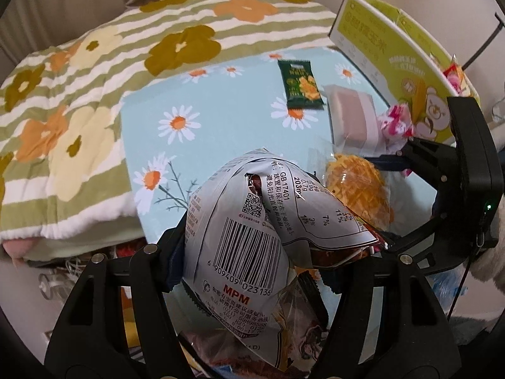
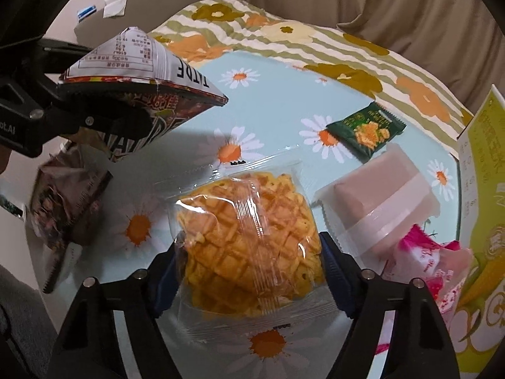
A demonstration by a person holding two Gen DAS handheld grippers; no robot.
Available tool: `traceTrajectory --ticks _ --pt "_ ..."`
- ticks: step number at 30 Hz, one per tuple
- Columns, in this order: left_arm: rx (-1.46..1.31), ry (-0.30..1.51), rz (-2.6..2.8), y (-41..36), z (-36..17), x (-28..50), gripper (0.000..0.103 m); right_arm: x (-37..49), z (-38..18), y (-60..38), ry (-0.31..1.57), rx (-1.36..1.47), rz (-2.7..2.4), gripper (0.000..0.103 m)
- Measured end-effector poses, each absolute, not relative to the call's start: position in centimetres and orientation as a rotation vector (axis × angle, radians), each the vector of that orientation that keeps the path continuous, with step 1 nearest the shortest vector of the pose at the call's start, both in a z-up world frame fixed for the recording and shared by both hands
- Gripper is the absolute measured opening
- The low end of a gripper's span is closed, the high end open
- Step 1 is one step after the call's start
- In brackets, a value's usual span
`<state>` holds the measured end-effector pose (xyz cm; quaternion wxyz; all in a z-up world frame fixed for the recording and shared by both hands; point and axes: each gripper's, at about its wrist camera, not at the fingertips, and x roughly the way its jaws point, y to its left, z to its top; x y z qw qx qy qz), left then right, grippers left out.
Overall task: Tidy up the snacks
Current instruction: 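Grasp the white chip bag with the left tool while the right tool grasps the waffle packet, then carry both packets over the box and open both tools to drop them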
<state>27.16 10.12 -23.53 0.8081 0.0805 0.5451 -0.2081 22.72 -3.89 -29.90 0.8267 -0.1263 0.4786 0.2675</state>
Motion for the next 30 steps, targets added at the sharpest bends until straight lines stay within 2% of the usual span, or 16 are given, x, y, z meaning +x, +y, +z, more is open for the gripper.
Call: traceTrajectory --ticks 8,15,22,30 --pt "0.136 1.076 -0.458 10.7 -18.5 26.9 0.064 21.6 -25.0 -4.8 0.960 -0.175 0.497 0.075" --pt "0.116 0.968 -0.537 8.9 -13.0 27.1 0.064 19.9 -18.1 -7.8 0.889 -0.048 0.380 0.075" --pt "0.117 0.879 -0.605 4.1 -8.3 27.6 0.064 19.9 -12.0 -13.4 0.819 0.024 0.282 0.075" --pt "0.107 0.823 -0.631 -5.4 -5.4 28.3 0.064 20.8 -8.6 -23.4 0.772 0.073 0.219 0.075"
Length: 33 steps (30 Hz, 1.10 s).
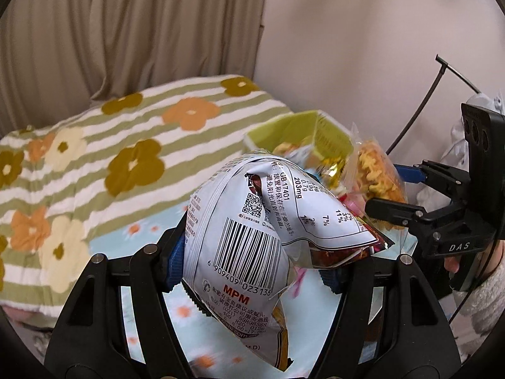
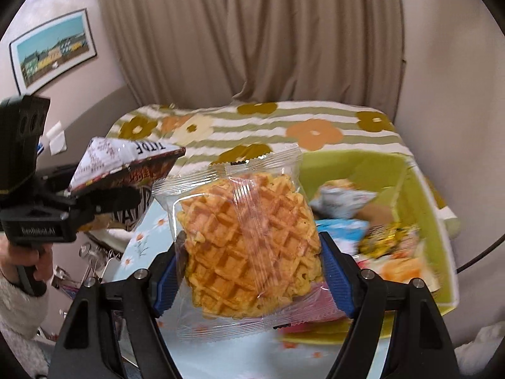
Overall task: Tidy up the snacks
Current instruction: 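Carry both packets over the box and open both tools to drop them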
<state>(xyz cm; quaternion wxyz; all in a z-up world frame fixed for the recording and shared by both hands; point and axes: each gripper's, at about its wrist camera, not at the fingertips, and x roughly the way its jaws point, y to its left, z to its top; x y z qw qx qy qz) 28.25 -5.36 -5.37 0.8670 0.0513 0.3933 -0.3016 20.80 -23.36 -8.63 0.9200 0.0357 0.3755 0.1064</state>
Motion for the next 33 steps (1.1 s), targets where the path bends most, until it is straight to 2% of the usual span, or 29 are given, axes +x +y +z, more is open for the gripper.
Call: traceTrajectory --ticks 10,19,22,24,25,33 --pt "0.037 0.880 -0.642 -18.9 -7.2 31.0 0.064 23.6 -8.2 -35.0 0.779 0.102 0.218 0.075" --pt "0.079 1.013 -0.614 -24.8 -12.5 34.8 0.065 26.5 -9.9 -38.8 0.830 0.159 0.222 0.075" --pt "0.122 1.027 -0.606 -25.9 -13.5 35.7 0.074 27.3 -10.6 -39.2 0.844 0.178 0.213 0.075" --pt "0.143 1.051 -0.619 -26.4 -14.0 36.0 0.095 27.8 -11.0 -39.5 0.856 0.200 0.212 0.075" --pt "0.143 1.058 -0.623 -26.4 -14.1 36.1 0.099 28.1 -11.2 -39.6 0.860 0.205 0.210 0.075" --pt "0.097 1.098 -0.632 -24.4 -14.4 35.4 0.100 29.3 -12.6 -40.2 0.903 0.255 0.184 0.075"
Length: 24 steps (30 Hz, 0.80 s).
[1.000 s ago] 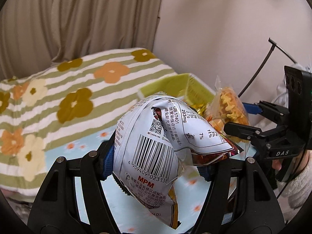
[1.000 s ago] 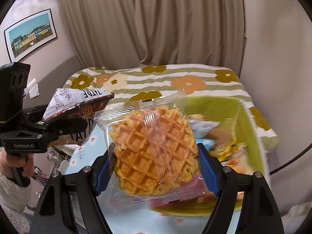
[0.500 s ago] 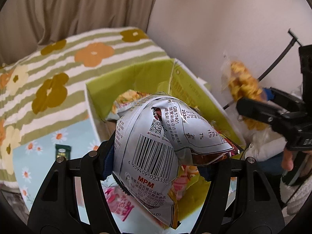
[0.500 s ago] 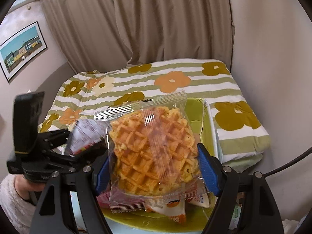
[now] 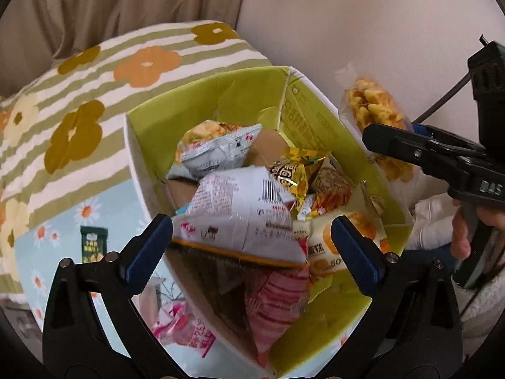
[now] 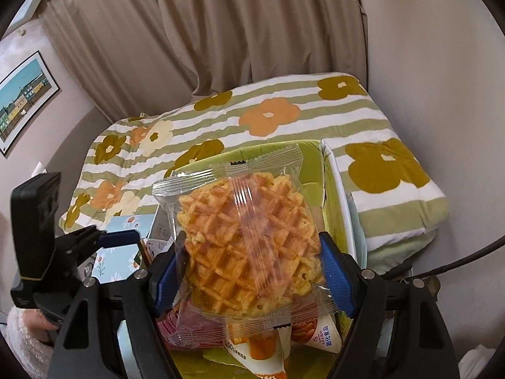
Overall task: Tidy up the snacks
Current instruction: 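Carry both packets over the box and open both tools to drop them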
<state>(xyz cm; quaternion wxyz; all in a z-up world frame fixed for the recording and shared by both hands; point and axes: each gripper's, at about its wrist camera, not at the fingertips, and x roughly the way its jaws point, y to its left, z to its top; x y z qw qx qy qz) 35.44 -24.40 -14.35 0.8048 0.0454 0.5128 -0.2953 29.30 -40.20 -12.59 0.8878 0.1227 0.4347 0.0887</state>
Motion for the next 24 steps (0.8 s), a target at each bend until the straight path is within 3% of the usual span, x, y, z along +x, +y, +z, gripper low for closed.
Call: traceTrajectory --ticks 14,16,18,24 --pt "0.143 1.059 -0.592 -23.5 -13.7 35.8 0.100 33.5 -15.1 -40.2 0.998 0.284 0.101 0.076" --pt "0.143 1.060 -0.589 -23.5 -13.7 36.0 0.100 33.7 -15.2 -40.2 0.992 0.296 0.074 0.081" --pt "0.138 1.058 -0.588 -23.3 -13.7 36.0 0.100 33.1 -14.7 -40.3 0.918 0.318 0.081 0.099" --pt "0.118 1.028 -0.594 -22.6 -12.6 35.1 0.100 32.0 -13.7 -40.6 0.867 0.303 0.099 0.100"
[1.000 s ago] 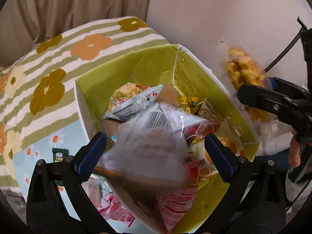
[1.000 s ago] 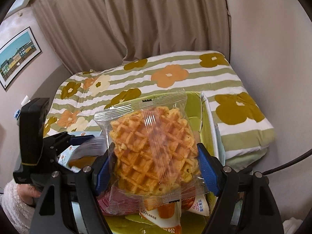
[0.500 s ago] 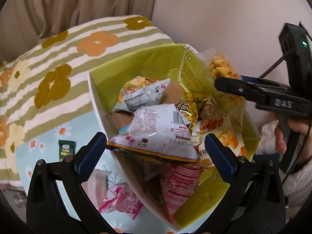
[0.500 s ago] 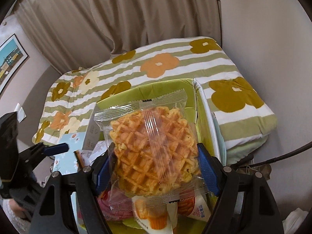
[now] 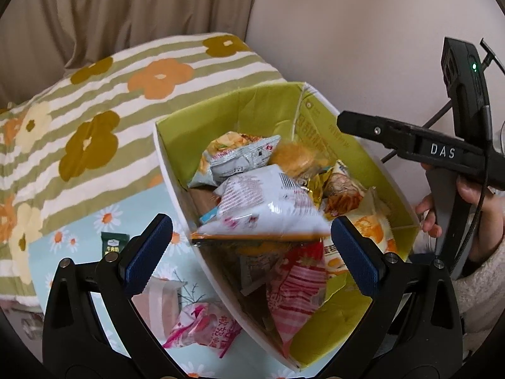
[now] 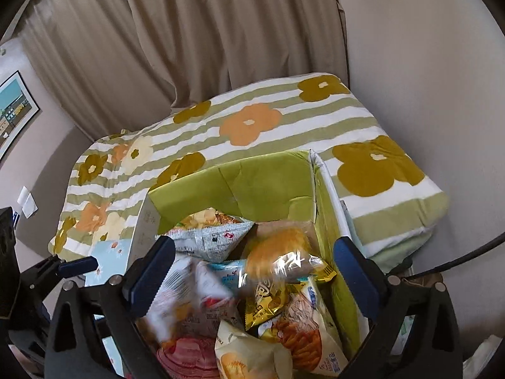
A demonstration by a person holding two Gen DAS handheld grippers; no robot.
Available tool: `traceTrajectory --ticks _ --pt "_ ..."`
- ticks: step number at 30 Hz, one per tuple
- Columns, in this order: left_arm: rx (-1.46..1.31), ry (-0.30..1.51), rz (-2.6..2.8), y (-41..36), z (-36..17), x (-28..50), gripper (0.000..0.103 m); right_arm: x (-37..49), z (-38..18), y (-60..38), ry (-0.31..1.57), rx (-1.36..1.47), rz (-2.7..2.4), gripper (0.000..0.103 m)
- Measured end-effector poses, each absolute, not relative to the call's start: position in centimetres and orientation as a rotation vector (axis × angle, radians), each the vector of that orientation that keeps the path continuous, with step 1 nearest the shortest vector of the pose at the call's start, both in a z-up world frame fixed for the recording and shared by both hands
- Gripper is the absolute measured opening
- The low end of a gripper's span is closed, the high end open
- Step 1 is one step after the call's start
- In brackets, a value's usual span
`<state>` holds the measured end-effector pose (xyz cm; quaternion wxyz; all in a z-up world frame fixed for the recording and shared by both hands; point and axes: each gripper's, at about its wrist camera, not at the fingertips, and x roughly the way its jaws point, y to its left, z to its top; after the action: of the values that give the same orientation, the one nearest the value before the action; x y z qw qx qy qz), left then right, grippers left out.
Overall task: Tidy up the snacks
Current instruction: 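Carry both packets over the box and open both tools to drop them, then withdraw both tools from the box back over the table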
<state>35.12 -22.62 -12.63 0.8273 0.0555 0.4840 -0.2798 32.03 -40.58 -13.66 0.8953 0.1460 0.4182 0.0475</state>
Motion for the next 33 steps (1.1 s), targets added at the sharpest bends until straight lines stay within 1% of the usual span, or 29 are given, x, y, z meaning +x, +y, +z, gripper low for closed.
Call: traceTrajectory --ticks 8,17,21,25,33 --pt "0.116 0.987 -0.560 -22.0 -11.0 33.2 0.100 30.8 -12.2 -40.4 0.862 0.278 0.136 0.100" --pt "0.104 0.907 -0.462 -19.7 -8.0 28.6 0.100 27.9 -8.7 -37.4 0.819 0.186 0.233 0.100" --pt "0.078 0.880 -0.375 -17.1 -7.3 25.7 0.100 26.3 -7.2 -34.5 0.777 0.149 0.339 0.100" --pt "0.044 0.871 -0.281 -13.5 -7.3 22.7 0.100 25.4 -6.9 -31.3 0.764 0.114 0.434 0.100" --pt "-0.024 0.916 -0.093 -5.5 -9.3 18.0 0.100 23.5 -7.8 -24.1 0.757 0.047 0.557 0.100"
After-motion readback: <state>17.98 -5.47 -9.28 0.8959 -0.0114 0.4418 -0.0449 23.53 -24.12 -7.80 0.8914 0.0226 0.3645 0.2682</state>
